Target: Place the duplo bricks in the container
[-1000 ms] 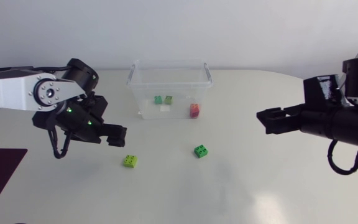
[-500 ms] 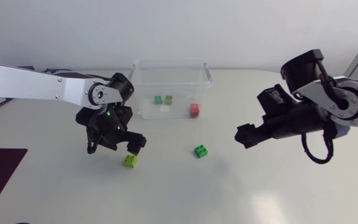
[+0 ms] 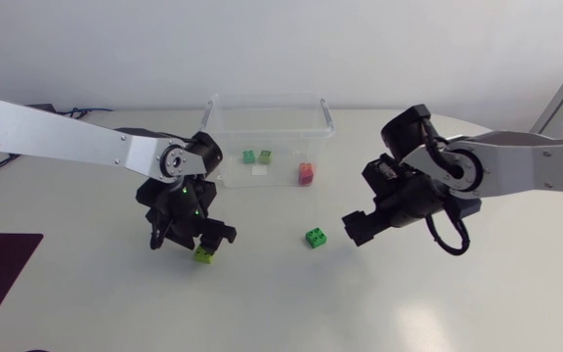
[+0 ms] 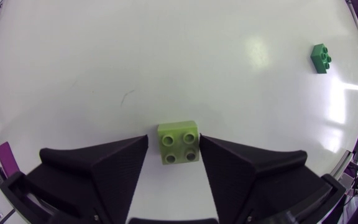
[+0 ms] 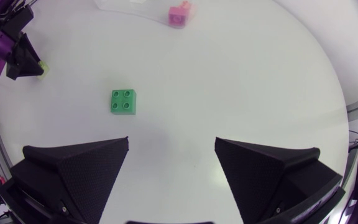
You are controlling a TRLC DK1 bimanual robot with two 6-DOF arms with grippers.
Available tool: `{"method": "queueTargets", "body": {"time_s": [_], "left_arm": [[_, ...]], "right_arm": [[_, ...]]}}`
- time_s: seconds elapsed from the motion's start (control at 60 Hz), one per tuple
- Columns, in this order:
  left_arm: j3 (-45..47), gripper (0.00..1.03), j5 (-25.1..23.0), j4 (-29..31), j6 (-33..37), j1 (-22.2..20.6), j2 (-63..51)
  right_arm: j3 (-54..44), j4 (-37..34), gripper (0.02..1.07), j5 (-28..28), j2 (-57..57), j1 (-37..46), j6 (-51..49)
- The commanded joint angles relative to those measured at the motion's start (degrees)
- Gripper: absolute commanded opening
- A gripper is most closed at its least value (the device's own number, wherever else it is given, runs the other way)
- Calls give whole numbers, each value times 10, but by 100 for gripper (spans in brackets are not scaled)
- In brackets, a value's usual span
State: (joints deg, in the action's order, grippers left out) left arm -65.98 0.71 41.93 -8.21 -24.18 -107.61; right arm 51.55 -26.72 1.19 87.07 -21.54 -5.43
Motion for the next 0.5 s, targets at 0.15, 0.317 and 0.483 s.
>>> {"method": "queueTargets", "body": {"time_s": [0.15, 0.317, 0.483], "left_arm": [[-2, 20, 0, -5, -19, 5, -8], [-4, 19, -17, -12, -8, 31, 49], [-33, 19, -24, -11, 10, 54, 127]], "right_arm": [[41, 24, 102, -17, 74, -39, 0], [65, 38, 99, -21, 126, -63, 7], [88, 37, 95, -22, 155, -82, 8]]}}
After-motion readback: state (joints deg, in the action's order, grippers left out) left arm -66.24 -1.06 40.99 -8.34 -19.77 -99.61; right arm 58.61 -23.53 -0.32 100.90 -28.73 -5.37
